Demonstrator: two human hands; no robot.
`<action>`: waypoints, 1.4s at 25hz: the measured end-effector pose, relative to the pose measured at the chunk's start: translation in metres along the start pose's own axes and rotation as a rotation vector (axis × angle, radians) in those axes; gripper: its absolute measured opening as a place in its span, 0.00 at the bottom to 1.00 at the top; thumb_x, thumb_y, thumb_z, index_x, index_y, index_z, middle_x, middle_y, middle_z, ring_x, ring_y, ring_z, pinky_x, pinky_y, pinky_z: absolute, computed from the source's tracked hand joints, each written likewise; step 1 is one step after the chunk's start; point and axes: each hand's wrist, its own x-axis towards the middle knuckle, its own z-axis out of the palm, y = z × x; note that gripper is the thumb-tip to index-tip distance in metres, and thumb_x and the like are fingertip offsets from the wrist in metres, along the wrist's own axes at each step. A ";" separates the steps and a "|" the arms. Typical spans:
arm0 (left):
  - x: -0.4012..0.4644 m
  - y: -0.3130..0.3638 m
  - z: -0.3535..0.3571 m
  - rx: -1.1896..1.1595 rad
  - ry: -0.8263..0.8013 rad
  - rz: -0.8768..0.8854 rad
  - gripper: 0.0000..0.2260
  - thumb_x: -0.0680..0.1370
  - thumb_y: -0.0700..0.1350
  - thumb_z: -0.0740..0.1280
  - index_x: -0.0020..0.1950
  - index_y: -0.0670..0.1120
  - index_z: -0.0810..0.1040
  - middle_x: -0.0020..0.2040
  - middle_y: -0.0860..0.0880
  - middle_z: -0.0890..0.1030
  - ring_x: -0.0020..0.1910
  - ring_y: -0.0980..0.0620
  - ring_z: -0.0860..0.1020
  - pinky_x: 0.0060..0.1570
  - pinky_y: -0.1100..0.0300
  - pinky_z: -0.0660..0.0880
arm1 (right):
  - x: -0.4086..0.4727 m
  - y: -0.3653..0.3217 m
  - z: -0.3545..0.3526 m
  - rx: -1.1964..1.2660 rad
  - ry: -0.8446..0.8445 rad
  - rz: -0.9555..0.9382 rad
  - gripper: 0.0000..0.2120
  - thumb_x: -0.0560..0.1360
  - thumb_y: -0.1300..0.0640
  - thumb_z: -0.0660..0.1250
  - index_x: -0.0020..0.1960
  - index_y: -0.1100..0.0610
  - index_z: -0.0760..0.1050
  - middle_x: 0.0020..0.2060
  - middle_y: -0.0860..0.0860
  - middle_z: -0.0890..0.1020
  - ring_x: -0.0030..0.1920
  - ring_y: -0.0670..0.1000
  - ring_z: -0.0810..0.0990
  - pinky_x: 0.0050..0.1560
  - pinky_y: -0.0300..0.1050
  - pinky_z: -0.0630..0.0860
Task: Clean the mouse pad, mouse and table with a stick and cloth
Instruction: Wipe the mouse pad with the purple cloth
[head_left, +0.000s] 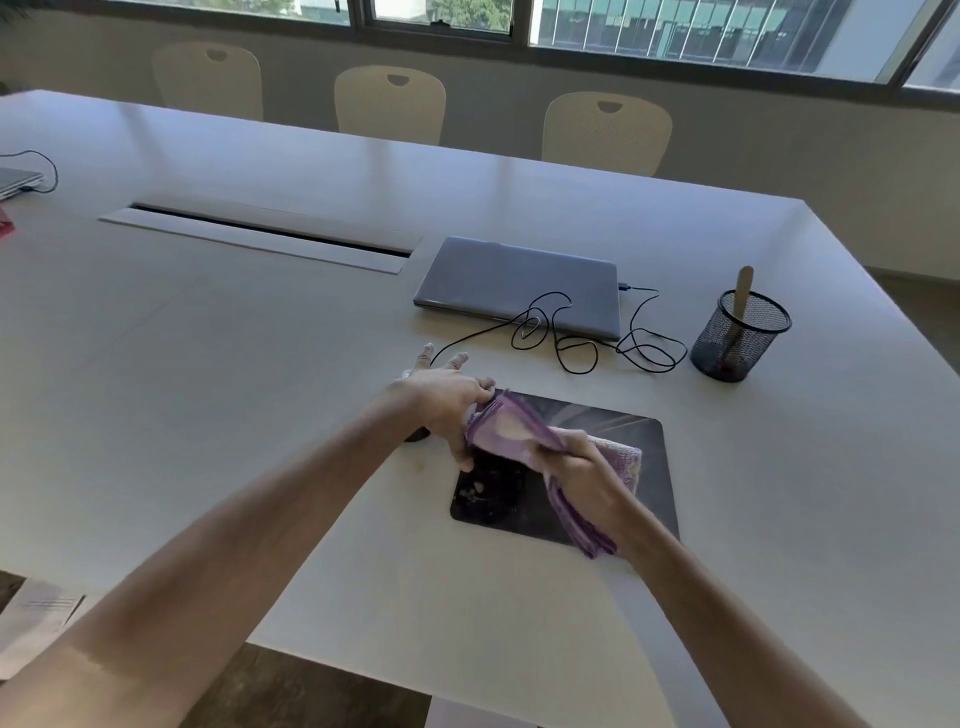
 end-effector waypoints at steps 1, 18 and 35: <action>0.001 -0.001 -0.002 -0.046 -0.006 0.003 0.45 0.62 0.65 0.75 0.75 0.56 0.62 0.78 0.59 0.54 0.77 0.45 0.38 0.66 0.31 0.31 | 0.000 -0.001 -0.003 0.098 0.109 0.033 0.14 0.77 0.60 0.64 0.35 0.51 0.79 0.28 0.43 0.76 0.29 0.42 0.73 0.31 0.34 0.68; 0.010 0.013 -0.003 -0.128 0.233 -0.072 0.19 0.76 0.50 0.69 0.67 0.50 0.75 0.73 0.50 0.69 0.78 0.46 0.49 0.70 0.33 0.38 | -0.009 0.010 0.027 -0.883 -0.152 -0.232 0.20 0.79 0.56 0.63 0.71 0.54 0.72 0.71 0.49 0.71 0.74 0.47 0.64 0.75 0.41 0.57; 0.008 0.018 -0.004 -0.026 0.180 -0.085 0.27 0.72 0.58 0.71 0.68 0.49 0.74 0.76 0.52 0.63 0.78 0.44 0.46 0.67 0.31 0.36 | -0.015 -0.002 0.027 -0.077 -0.150 0.127 0.10 0.61 0.54 0.72 0.39 0.59 0.84 0.32 0.54 0.80 0.38 0.49 0.76 0.39 0.49 0.72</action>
